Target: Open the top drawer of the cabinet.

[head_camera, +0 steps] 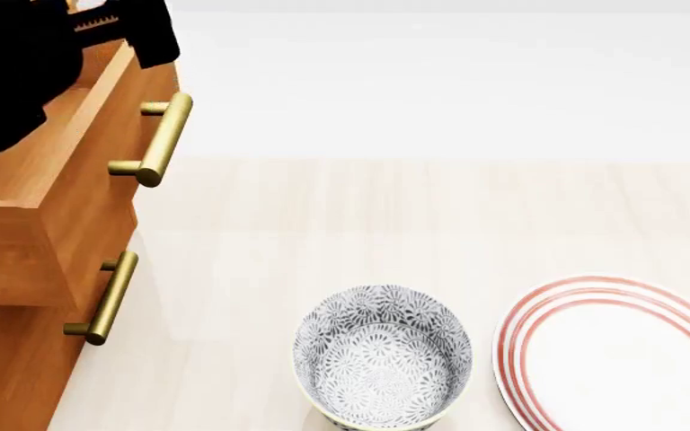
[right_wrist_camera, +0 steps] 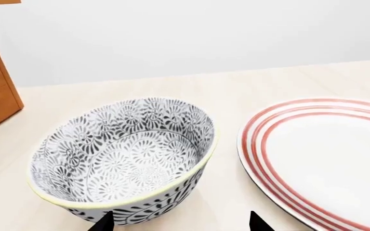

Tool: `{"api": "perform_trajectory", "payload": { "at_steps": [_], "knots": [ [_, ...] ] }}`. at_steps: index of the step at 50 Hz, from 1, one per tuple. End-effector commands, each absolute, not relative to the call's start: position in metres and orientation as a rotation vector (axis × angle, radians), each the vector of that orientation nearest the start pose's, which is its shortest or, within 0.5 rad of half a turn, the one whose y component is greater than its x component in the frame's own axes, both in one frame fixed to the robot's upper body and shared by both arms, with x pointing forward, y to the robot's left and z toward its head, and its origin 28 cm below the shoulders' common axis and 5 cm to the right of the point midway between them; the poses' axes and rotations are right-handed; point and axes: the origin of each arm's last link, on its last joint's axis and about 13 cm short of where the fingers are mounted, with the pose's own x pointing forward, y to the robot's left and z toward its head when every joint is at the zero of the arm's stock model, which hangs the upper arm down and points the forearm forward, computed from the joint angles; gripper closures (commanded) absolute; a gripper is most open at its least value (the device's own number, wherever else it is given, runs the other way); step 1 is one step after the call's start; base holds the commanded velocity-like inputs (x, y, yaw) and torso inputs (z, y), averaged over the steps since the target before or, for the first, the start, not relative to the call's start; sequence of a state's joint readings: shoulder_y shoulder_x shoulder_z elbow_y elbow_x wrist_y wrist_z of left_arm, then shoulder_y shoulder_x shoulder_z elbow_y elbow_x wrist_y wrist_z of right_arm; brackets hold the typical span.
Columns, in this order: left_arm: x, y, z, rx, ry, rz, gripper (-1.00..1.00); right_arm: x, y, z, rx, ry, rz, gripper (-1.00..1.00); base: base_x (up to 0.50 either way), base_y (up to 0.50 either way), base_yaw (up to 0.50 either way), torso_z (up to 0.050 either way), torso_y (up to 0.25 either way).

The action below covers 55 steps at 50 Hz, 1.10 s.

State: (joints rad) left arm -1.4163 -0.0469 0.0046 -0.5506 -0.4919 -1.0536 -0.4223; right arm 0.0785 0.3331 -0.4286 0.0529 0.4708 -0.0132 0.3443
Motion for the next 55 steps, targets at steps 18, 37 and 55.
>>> {"api": "perform_trajectory", "payload": {
  "at_steps": [18,37,55],
  "knots": [
    [0.398,0.185,0.323,-0.480,0.400,0.061,-1.00,0.209,-0.095,0.005,0.092,0.127,0.045,-1.00,0.00,0.00,0.00,0.000,0.000],
    [0.401,0.184,0.327,-0.571,0.468,0.076,-1.00,0.209,-0.094,0.003,0.094,0.135,0.049,-1.00,0.00,0.00,0.00,0.000,0.000],
    [0.401,0.178,0.320,-0.594,0.516,0.063,-1.00,0.208,-0.094,0.003,0.096,0.139,0.053,-1.00,0.00,0.00,0.00,0.000,0.000]
  ]
}}
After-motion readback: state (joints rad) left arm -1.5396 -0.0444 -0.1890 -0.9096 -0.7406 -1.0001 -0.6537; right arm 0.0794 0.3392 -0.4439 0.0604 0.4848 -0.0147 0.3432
